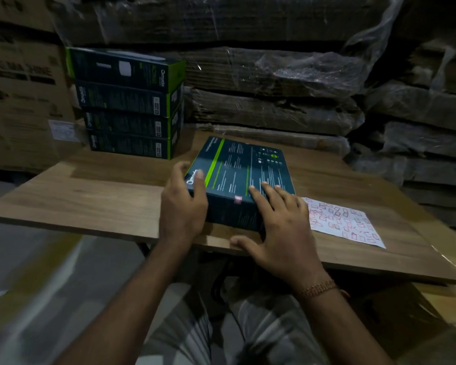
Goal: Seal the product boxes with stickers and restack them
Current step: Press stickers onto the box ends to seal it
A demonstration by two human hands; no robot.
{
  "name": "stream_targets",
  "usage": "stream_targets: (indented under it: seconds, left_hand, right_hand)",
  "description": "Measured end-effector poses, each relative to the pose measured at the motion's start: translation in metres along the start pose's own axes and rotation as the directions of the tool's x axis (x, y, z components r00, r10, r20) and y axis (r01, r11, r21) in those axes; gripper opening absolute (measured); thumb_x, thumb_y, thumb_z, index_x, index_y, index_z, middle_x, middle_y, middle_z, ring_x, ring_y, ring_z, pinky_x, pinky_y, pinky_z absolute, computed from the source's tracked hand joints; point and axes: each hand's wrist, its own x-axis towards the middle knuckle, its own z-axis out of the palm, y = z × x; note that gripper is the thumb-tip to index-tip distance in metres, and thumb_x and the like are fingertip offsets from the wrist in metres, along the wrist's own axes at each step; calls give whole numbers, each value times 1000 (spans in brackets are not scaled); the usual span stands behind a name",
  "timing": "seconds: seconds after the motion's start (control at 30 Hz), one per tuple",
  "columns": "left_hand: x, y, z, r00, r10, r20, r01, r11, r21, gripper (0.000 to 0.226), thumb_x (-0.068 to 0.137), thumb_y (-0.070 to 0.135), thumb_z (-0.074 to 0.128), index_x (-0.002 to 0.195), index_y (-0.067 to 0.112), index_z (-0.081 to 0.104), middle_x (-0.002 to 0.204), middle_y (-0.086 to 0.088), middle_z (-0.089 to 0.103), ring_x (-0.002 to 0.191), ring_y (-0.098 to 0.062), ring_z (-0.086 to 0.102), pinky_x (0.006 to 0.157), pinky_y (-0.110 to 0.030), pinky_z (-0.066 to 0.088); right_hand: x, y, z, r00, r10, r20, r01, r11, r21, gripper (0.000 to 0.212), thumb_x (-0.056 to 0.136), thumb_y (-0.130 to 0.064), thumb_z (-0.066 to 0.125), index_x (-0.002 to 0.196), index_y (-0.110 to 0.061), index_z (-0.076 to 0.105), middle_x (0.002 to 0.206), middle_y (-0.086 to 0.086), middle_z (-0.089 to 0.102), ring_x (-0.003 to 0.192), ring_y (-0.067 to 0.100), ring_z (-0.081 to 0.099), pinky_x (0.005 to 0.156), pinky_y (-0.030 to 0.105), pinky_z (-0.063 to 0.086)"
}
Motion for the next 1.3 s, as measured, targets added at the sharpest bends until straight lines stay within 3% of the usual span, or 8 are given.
stream_targets:
  seconds: [0.17,0.33,0.57,0.77,0.93,1.03,1.17,1.3]
  left_hand:
    - [-19,6,-20,985,-160,65,165,982,-86,53,98,60,67,136,24,57,120,9,63,99,-5,62,69,-9,49]
    - [-28,11,-26,951,-306,48,307,912,-271,49,89,61,80,122,29,64,117,14,69,114,-14,69,101,-44,59]
    - [-31,12,-30,899,-436,44,402,779,-481,35,91,40,85,116,18,72,109,-1,81,103,-17,77,97,-48,62]
    - [-11,42,-36,902,-430,43,346,658,-668,57,84,62,78,112,13,71,94,2,79,94,-20,74,82,-43,63]
    - [12,71,-18,938,-330,101,291,596,-748,94,76,82,73,146,25,49,151,-8,61,133,-25,64,108,-62,53]
    - [14,90,5,922,-330,204,375,621,-689,106,78,93,58,163,42,19,164,0,39,142,-27,52,105,-66,53]
    - [4,92,47,696,-459,552,718,466,-518,115,69,97,44,162,33,26,141,-9,58,111,-28,68,82,-56,64]
    - [-3,97,64,428,-405,808,904,212,-372,88,97,83,39,126,3,65,96,-16,80,92,-29,71,70,-38,59]
  right_hand:
    - [-19,12,-13,998,-60,18,61,998,-20,125,61,-91,72,164,-29,38,165,6,43,148,31,42,120,52,30]
    - [-31,2,-11,994,-26,-105,26,1000,1,117,53,-69,93,154,-26,53,153,6,55,134,32,53,112,52,34]
    - [-38,2,-12,971,-60,-233,64,998,10,106,51,-58,99,145,-25,64,146,3,63,123,29,59,104,50,39]
    - [-28,12,-24,924,-15,-382,66,991,120,87,69,-61,90,144,-23,67,147,-5,65,123,25,63,104,51,44]
    - [-7,7,-28,854,213,-474,-54,944,326,88,67,-54,95,142,-18,67,138,-3,69,116,25,63,96,49,50]
    - [11,-3,-28,760,417,-499,-133,851,508,87,67,-48,99,141,-15,67,128,0,72,111,25,62,93,46,54]
    - [40,-17,-25,625,690,-366,-221,606,764,85,69,-53,97,143,-26,64,120,-10,73,111,18,66,94,42,56]
    - [60,-17,-23,537,799,-270,-211,438,874,74,68,-65,93,129,-32,67,106,-15,77,99,8,74,87,42,62]
